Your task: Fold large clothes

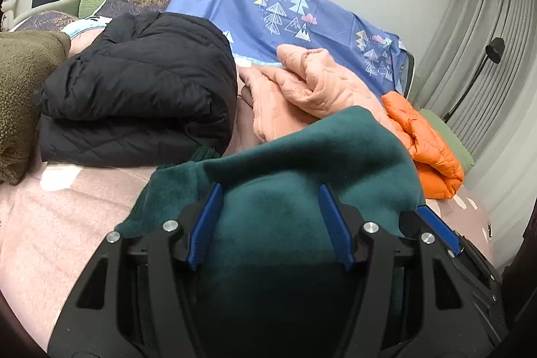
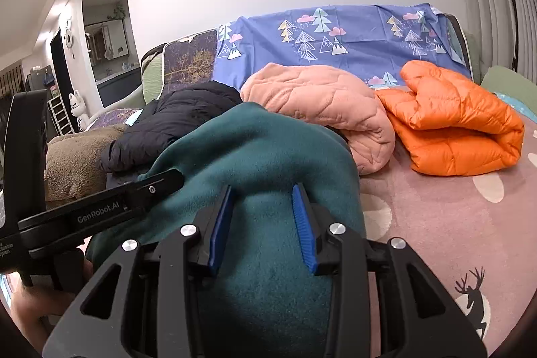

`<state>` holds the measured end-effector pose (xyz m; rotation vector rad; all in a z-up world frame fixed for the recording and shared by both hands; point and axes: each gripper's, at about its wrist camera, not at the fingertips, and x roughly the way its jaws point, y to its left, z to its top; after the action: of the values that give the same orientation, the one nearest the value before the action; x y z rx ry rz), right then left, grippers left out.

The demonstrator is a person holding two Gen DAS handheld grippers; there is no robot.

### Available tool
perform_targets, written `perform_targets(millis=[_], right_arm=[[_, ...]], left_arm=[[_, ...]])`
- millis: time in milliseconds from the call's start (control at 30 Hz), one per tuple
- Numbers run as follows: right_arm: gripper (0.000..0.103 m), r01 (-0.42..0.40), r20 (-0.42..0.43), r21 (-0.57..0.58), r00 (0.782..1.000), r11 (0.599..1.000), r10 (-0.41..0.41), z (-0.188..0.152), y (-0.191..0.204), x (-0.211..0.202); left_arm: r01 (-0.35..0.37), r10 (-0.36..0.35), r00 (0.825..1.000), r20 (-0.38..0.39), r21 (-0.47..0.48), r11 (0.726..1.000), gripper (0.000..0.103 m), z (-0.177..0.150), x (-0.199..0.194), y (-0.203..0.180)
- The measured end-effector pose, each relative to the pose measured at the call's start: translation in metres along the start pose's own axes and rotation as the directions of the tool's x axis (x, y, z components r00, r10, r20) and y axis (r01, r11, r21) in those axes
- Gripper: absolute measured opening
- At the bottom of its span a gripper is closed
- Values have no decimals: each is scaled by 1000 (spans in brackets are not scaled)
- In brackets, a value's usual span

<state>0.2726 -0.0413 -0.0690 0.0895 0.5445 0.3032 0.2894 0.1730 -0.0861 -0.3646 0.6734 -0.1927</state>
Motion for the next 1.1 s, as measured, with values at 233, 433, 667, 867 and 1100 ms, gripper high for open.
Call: perform_targets(millis=[233, 433, 667, 867, 1100], right_arm=[[43, 37, -27, -60, 999, 998, -38, 9, 9, -15], [71, 169, -11, -122, 985, 978, -171, 4, 13, -56], [84, -4, -148, 76, 989, 997, 15, 3, -27, -61], [84, -223, -248, 379, 911, 898, 330, -7, -64, -42], [92, -319, -266, 485, 834, 815, 484, -14, -78, -22]], left_arm=[[-105, 105, 994, 11, 61, 993, 63, 2, -11, -23], [-199, 199, 980, 7, 109, 974, 93, 11, -44, -34], [-242, 248, 967, -49, 106, 964, 101, 1, -69, -7], [-42, 21, 978, -208, -98, 994, 101, -3, -72, 45], [188, -273, 911, -308, -277, 942, 101, -18, -53, 90]])
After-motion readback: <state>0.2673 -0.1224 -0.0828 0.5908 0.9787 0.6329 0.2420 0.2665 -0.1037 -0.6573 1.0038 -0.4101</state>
